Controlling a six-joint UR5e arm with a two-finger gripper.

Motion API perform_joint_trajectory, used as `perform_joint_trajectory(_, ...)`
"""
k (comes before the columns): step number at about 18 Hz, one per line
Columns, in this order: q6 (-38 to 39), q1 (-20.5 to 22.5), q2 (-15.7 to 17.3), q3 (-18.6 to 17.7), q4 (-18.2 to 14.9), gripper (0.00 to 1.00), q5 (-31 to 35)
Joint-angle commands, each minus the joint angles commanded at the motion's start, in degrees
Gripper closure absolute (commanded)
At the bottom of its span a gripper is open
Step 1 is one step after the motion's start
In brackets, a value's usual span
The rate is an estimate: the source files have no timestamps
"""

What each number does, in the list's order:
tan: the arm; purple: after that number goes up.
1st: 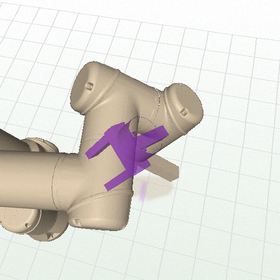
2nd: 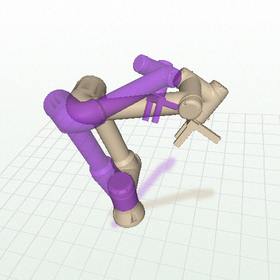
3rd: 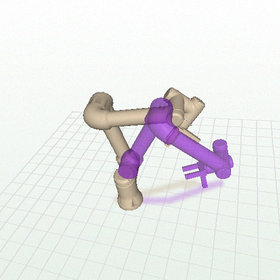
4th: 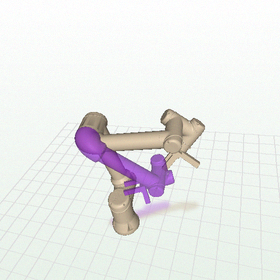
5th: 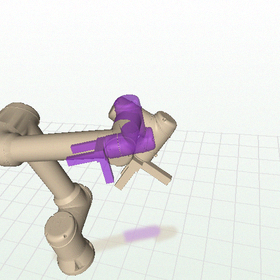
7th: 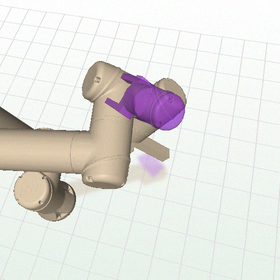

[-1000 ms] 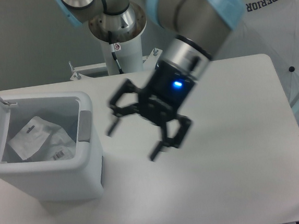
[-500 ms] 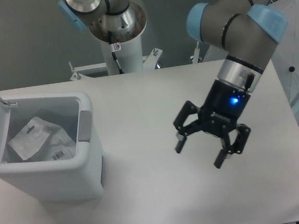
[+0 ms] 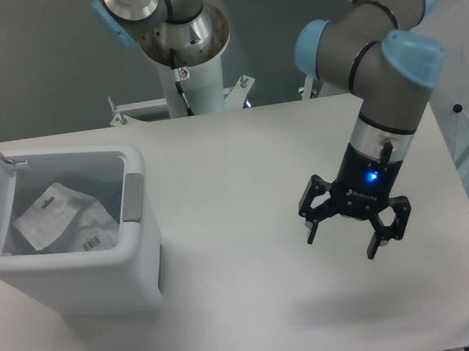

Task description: Place the trash in the trash can

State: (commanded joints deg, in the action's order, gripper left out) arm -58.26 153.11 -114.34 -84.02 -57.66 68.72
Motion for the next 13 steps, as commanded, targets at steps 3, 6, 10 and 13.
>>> perform_joint_trajectory(3, -0.9, -0.4, -0.9, 0.0, -0.2, 0.00, 2.3)
perform_joint_trajectory(6, -6.8, -1.8, -1.5, -0.8, -0.4, 0.00, 8.1)
perform_joint_trajectory(10, -16.6, -2.3, -1.1, -3.7, -0.2, 0.00, 15.0)
perform_joint_trajectory(13, -18.1, -2.3, -1.1, -4.7, -0.1, 0.00, 15.3)
